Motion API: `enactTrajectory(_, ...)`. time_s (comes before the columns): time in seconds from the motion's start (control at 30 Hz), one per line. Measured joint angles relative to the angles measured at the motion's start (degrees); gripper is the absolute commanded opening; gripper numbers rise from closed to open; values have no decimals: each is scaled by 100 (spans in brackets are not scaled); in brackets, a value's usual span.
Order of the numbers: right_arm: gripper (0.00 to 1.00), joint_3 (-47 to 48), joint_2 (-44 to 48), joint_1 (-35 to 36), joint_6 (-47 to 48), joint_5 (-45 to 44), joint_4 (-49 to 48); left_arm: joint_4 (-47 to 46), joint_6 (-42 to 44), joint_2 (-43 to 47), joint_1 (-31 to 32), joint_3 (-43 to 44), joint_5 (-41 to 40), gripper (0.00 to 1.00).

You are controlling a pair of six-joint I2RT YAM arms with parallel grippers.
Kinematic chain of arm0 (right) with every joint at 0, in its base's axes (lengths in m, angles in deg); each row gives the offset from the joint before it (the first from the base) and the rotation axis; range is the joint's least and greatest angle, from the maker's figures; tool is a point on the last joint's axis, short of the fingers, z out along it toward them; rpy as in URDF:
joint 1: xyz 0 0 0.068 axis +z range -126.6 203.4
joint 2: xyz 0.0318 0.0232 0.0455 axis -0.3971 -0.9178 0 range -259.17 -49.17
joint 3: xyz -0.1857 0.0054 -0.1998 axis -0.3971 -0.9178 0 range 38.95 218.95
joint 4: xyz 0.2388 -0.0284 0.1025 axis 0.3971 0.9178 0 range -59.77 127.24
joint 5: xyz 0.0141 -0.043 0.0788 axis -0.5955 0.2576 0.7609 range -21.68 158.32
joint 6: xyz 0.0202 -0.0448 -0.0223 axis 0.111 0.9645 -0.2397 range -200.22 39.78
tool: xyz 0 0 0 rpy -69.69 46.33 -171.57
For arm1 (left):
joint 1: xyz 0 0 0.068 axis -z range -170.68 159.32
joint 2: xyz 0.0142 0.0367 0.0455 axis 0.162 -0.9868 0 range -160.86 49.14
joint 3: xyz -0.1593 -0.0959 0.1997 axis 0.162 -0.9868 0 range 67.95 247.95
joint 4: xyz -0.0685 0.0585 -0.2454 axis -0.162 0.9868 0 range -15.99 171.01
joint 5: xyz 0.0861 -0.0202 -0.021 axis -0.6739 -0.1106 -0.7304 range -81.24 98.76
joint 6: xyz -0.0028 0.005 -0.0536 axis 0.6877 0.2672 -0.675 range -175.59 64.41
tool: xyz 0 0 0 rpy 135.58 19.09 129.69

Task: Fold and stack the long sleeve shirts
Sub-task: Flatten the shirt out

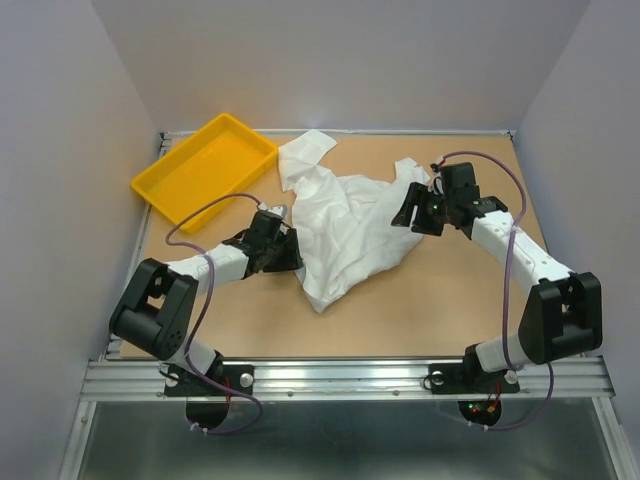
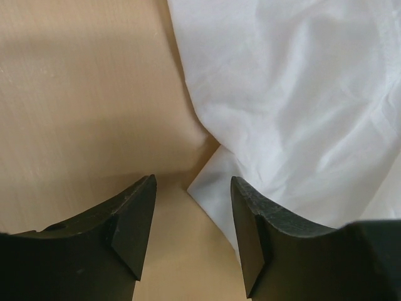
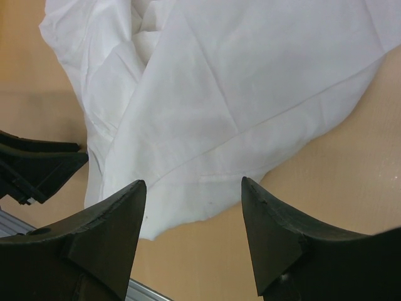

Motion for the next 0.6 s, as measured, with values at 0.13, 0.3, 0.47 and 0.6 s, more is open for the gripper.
enactTrajectory(0.13,67,0,2,0,17,55,-9,-48,188,-232,15,92,-11,61)
enactTrajectory(0.3,67,-44,2,0,52,122,-114,-96,343,-487,184,319,-70,61)
enactTrajectory(0.47,67,-129,4,0,57,149,-162,-96,437,-728,385,564,-243,57)
enactTrajectory(0.6,67,-160,22,0,59,149,-173,-59,518,-874,525,706,-459,49)
